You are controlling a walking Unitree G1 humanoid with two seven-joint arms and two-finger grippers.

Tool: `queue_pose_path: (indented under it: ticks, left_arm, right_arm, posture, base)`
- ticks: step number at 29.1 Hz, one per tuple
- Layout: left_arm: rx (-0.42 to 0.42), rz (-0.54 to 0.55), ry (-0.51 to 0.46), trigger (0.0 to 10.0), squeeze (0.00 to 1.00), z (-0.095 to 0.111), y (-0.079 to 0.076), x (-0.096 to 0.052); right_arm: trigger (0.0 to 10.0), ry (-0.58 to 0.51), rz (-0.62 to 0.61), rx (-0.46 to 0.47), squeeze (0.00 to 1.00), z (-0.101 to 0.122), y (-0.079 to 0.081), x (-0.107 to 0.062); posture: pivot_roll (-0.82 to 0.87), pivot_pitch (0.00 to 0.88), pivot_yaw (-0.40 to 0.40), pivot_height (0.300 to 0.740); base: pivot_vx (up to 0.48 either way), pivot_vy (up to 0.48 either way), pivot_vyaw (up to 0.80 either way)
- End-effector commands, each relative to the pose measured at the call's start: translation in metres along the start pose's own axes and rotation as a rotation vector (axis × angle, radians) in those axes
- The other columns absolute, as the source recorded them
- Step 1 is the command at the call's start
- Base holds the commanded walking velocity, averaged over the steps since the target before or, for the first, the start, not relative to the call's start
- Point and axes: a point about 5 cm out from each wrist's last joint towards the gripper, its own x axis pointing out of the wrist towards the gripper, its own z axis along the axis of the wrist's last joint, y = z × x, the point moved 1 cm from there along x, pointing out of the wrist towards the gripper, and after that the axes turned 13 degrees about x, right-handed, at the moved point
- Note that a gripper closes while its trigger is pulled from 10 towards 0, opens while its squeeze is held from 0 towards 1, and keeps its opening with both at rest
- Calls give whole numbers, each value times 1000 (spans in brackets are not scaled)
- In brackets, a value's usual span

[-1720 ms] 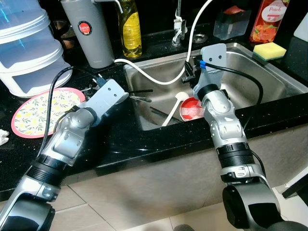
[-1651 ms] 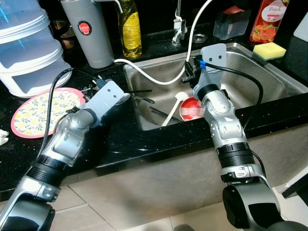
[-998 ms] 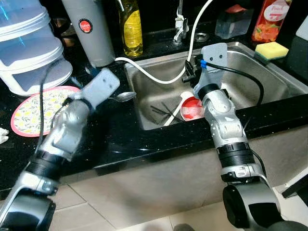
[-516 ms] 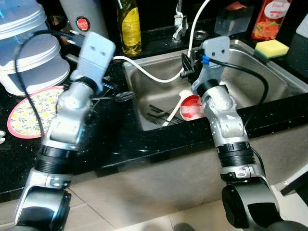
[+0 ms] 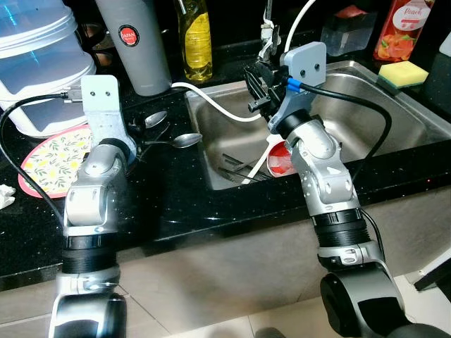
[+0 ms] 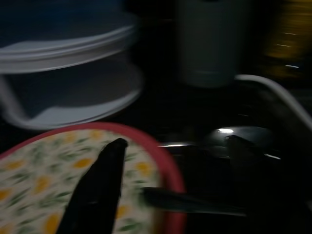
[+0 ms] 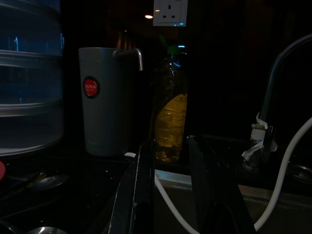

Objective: Kitchen organization

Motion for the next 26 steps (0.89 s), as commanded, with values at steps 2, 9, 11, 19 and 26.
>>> queue_pose_path:
  ticks: [2,9,11,19,26]
  left_arm:
    - [-29,126,40,10000,1000,-8,19,0]
    - [-386,123,195,10000,0,-21,30,16]
    - [-409,98,211,10000,0,-22,28,18]
    - [-632,-131,298,10000,0,-23,4,32]
    - [-713,-225,330,627,0,-22,-11,32]
  right_arm:
    - [10000,27,10,10,0,-7,3,-1]
    - [10000,35,14,11,0,-8,5,0]
    - [10000,34,14,11,0,-8,5,0]
    - [10000,27,4,3,0,-5,2,0]
    - [10000,27,-2,-1,0,-5,0,-1]
  posture:
    - [-96,0,65,740]
    - [-99,0,67,740]
    - [-102,0,68,740]
    - [-116,0,71,740]
    - [-125,0,71,740]
  base:
    - [0,0,0]
    - [0,0,0]
    - [0,0,0]
    - [0,0,0]
    - [0,0,0]
